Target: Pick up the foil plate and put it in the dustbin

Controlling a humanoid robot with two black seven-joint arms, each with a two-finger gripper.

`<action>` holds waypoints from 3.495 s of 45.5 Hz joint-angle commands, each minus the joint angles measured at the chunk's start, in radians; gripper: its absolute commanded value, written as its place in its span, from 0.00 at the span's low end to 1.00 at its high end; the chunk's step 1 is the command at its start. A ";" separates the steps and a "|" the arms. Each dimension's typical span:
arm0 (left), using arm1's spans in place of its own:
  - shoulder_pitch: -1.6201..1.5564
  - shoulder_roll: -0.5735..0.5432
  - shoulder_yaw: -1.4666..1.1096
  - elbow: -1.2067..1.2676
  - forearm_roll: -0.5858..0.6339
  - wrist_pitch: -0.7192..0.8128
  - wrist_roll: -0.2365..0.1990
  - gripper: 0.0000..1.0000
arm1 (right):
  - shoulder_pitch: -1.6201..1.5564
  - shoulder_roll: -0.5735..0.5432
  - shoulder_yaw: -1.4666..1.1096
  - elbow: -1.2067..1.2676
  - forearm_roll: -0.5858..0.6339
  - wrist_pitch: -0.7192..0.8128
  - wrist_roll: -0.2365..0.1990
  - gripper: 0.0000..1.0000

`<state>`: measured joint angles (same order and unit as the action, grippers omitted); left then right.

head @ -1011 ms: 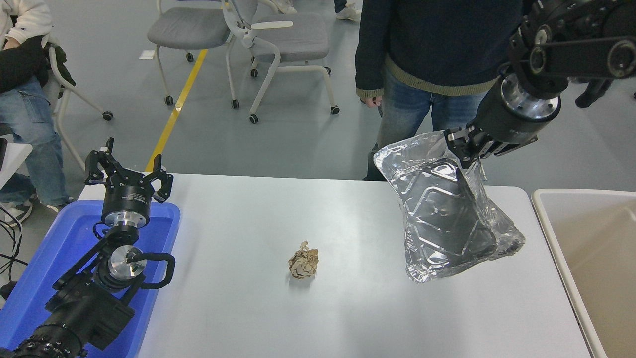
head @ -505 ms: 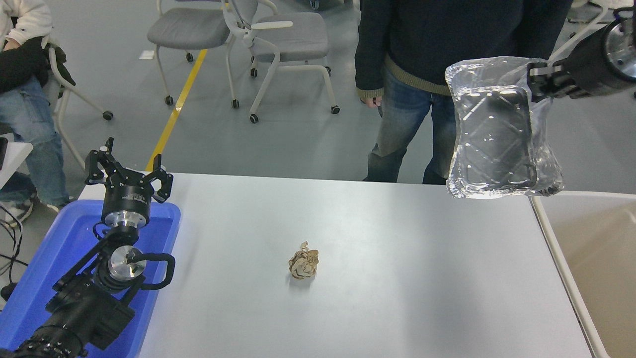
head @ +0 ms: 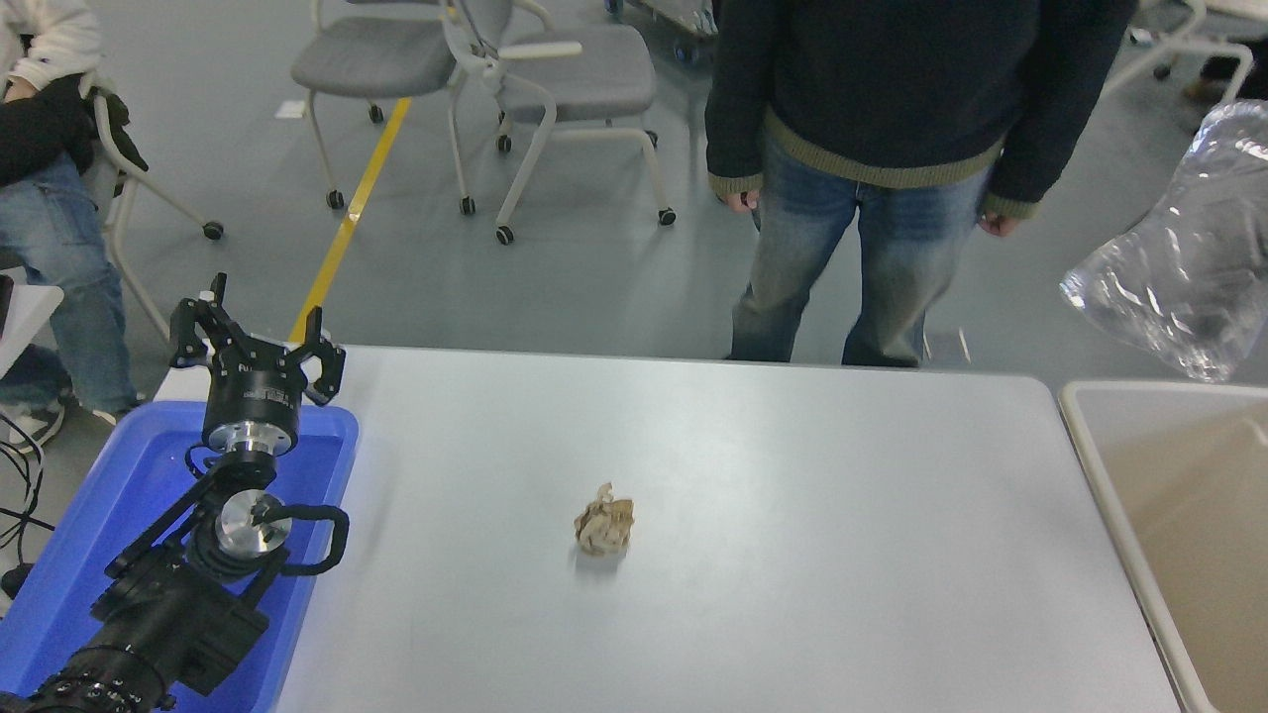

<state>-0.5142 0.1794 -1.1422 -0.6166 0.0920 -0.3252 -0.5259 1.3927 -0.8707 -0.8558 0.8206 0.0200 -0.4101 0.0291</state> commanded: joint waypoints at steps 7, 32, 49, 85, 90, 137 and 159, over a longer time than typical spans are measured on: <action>-0.001 0.000 0.001 0.000 0.000 0.000 0.000 0.99 | -0.589 0.157 0.628 -0.532 0.112 -0.055 -0.058 0.00; -0.001 -0.001 -0.001 0.006 0.000 0.000 0.000 0.99 | -0.816 0.381 1.149 -0.724 0.117 0.113 -0.090 0.00; -0.001 -0.001 0.001 0.006 0.000 0.000 0.000 0.99 | -0.883 0.424 1.209 -0.725 0.118 0.117 -0.086 0.00; -0.001 0.000 0.001 0.006 0.000 -0.002 0.000 0.99 | -0.822 0.368 1.213 -0.715 0.068 0.209 -0.084 1.00; -0.001 0.000 0.001 0.006 0.000 -0.002 0.000 0.99 | -0.784 0.331 1.160 -0.715 0.046 0.266 -0.084 1.00; -0.001 -0.001 0.001 0.006 0.000 0.000 0.000 0.99 | -0.451 -0.094 0.879 0.170 -0.489 0.343 -0.080 1.00; -0.001 0.000 0.001 0.006 0.000 -0.002 0.000 0.99 | -0.230 -0.169 0.566 0.354 -0.586 0.335 -0.081 1.00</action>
<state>-0.5154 0.1794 -1.1412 -0.6105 0.0920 -0.3260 -0.5261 1.0630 -1.0166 -0.1565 1.1028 -0.5322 -0.0740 -0.0507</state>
